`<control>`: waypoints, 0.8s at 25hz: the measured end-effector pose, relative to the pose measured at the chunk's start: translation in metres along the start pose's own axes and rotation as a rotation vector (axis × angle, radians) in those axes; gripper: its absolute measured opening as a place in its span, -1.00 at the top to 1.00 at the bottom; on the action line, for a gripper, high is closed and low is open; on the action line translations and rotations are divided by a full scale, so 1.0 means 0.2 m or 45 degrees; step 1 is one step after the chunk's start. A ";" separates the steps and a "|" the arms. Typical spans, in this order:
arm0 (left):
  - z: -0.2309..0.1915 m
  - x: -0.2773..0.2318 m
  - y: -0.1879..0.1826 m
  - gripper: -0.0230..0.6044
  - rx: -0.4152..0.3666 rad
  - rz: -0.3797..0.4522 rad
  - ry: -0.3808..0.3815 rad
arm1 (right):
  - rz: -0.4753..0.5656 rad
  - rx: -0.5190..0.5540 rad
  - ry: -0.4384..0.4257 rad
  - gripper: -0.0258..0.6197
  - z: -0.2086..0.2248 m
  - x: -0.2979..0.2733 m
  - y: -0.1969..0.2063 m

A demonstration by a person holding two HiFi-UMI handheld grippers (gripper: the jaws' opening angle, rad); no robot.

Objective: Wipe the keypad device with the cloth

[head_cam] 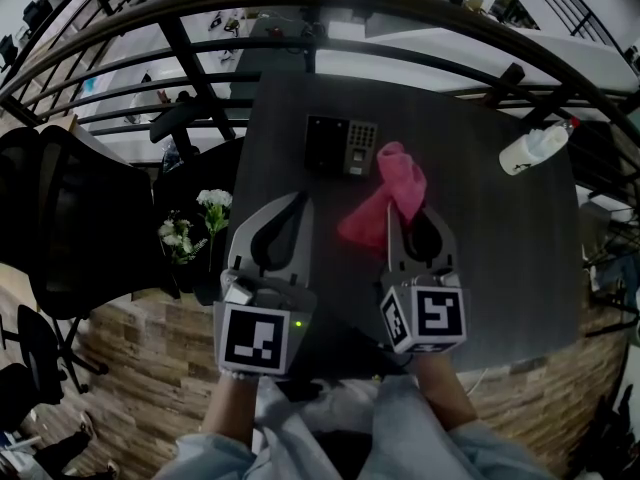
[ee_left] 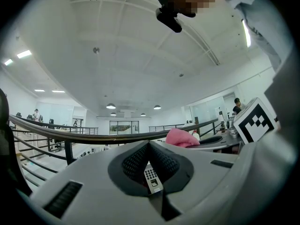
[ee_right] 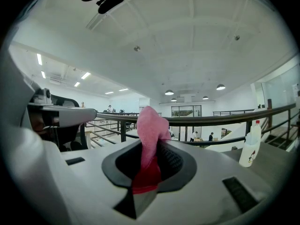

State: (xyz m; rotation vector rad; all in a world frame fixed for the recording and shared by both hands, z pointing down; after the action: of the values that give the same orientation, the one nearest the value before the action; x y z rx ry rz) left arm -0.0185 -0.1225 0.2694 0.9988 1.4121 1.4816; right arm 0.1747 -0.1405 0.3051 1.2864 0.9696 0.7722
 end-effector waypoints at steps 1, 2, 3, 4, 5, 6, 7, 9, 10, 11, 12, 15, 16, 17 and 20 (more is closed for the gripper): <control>0.00 0.00 0.00 0.92 -0.001 -0.003 0.002 | -0.002 0.003 0.000 0.68 0.00 0.00 0.00; 0.00 0.00 0.00 0.92 -0.002 -0.005 0.003 | -0.004 0.004 0.000 0.68 -0.01 0.00 0.00; -0.01 0.01 0.00 0.92 -0.003 -0.007 0.003 | -0.006 0.003 0.000 0.68 -0.01 0.00 0.00; -0.01 0.01 0.01 0.92 -0.003 -0.009 0.003 | -0.007 0.001 0.000 0.68 -0.01 0.00 0.00; -0.01 0.01 0.01 0.92 -0.001 -0.011 0.003 | -0.007 -0.002 0.001 0.68 -0.01 0.00 0.01; -0.01 0.01 0.01 0.92 0.001 -0.014 0.002 | -0.006 -0.003 0.001 0.68 0.00 0.00 0.01; -0.01 0.01 0.01 0.92 0.003 -0.015 0.001 | -0.007 -0.003 0.000 0.68 0.00 0.00 0.01; -0.01 0.01 0.01 0.92 0.005 -0.013 0.002 | -0.010 -0.001 0.000 0.68 0.00 0.00 0.01; -0.01 0.01 0.01 0.92 0.006 -0.012 0.002 | -0.013 -0.001 0.001 0.68 -0.01 0.00 0.01; -0.01 0.01 0.01 0.92 0.008 -0.012 0.003 | -0.015 -0.001 0.001 0.68 -0.01 0.00 0.01; -0.01 0.01 0.02 0.92 0.008 -0.012 0.003 | -0.017 -0.002 0.001 0.68 -0.01 0.00 0.01; -0.01 0.01 0.02 0.92 0.006 -0.012 0.004 | -0.019 0.000 -0.003 0.68 -0.01 0.00 0.02; -0.01 0.01 0.02 0.92 0.006 -0.013 0.005 | -0.018 0.000 -0.004 0.68 -0.01 -0.01 0.02; -0.01 0.01 0.02 0.92 0.005 -0.014 0.005 | -0.018 0.001 -0.005 0.68 -0.01 -0.01 0.02; -0.01 0.01 0.03 0.92 0.007 -0.015 0.004 | -0.021 0.004 -0.005 0.69 -0.01 -0.01 0.03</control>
State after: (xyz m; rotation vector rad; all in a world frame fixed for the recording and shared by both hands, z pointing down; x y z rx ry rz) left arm -0.0215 -0.1220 0.2745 0.9904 1.4222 1.4719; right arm 0.1721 -0.1402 0.3106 1.2806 0.9776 0.7557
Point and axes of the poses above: the fingertips, and each gripper's own axes: x backward along the fingers, z to its right, y out of its underside, the point moved 9 cm from there along x, backward along the fingers, and after that the axes turned 6 degrees about -y, right-handed, at the moved point
